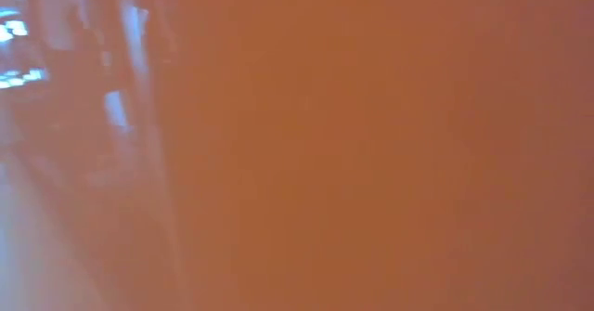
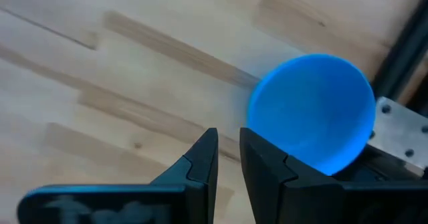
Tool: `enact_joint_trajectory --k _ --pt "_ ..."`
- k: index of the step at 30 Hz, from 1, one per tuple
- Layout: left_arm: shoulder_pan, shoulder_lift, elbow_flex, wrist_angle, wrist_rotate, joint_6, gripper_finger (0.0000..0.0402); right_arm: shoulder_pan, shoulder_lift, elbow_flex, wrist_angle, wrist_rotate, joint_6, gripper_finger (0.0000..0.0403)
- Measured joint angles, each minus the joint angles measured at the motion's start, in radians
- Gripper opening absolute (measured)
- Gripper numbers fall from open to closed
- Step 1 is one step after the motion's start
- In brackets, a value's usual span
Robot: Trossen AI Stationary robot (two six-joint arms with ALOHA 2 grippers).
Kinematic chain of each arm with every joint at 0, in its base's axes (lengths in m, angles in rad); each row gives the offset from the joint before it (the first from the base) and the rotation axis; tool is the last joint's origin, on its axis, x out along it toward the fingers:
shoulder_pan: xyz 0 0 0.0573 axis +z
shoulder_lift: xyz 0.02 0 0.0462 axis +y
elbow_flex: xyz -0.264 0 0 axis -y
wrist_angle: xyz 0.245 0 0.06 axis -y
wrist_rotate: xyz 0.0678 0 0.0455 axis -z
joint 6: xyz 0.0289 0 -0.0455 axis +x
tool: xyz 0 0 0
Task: Pick & Place Mini bowls
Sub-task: Stack the blue bowl on top of the blue bowl on the shelf
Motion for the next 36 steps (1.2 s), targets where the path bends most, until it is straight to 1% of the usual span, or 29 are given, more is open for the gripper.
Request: enact_joint_trajectory --k 8,16,23,27,31,36 --pt "0.000 0.000 0.000 0.042 0.007 0.027 0.0083 0.000 0.000 -0.100 0.023 -0.008 0.029 0.0060" --pt "0.000 0.000 0.000 0.059 0.032 0.027 0.0083 0.000 0.000 -0.191 0.036 -0.011 0.051 0.0099" --pt "0.000 0.000 0.000 0.076 0.032 0.028 0.0083 0.000 0.000 -0.247 0.133 -0.011 0.020 0.0122" --pt "0.000 0.000 0.000 0.078 0.032 0.028 0.0083 0.000 0.000 -0.257 0.138 0.003 0.009 0.0128" --pt "0.000 0.000 0.000 0.078 0.032 0.028 0.0083 0.000 0.000 -0.265 0.189 0.006 -0.009 0.0129" --pt "0.000 0.000 0.000 0.078 0.032 0.027 0.0083 0.000 0.000 -0.296 0.236 0.006 0.018 0.0128"
